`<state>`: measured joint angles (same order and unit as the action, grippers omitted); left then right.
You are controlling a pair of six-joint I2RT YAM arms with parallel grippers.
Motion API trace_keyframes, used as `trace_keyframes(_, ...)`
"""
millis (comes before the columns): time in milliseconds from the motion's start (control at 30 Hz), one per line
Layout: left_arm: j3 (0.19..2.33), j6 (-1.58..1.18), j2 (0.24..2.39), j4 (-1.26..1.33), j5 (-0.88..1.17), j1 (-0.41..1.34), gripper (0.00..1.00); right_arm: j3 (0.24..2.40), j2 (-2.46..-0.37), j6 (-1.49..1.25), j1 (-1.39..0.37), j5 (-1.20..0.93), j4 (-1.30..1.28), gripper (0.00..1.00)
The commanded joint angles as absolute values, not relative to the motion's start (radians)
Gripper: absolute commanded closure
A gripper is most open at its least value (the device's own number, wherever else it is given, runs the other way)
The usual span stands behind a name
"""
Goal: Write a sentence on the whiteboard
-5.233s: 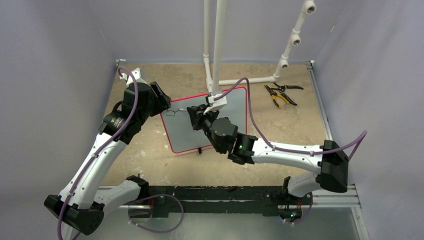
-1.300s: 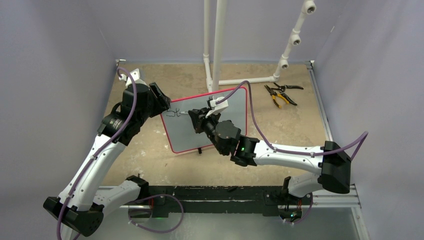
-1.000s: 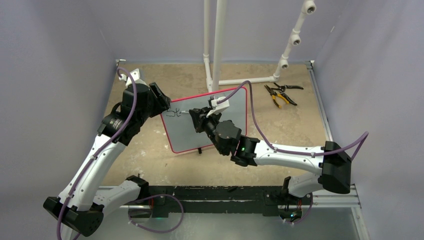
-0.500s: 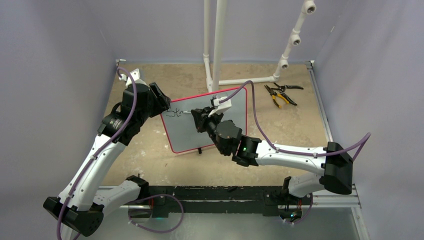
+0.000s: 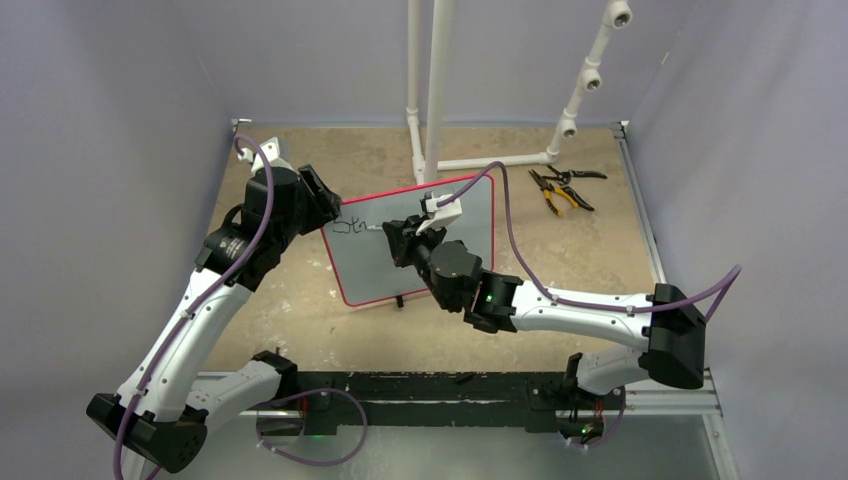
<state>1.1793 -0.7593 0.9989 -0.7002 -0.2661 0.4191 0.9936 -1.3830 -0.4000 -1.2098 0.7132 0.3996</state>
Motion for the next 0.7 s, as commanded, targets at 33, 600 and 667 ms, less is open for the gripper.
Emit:
trace_keyframes(33, 1.163, -0.765, 0.994, -0.712, -0.235, 0.42, 0.48, 1.009, -1.388, -0.389, -1.204, 0.727, 0.396, 1.0)
trace_keyframes(600, 1.167, -0.766, 0.999, -0.703, -0.236, 0.42, 0.48, 1.002, -1.354, -0.357, -1.204, 0.771, 0.48, 1.0)
trace_keyframes(667, 1.167, -0.766, 1.0, -0.703, -0.236, 0.42, 0.48, 1.002, -1.353, -0.356, -1.204, 0.774, 0.482, 1.0)
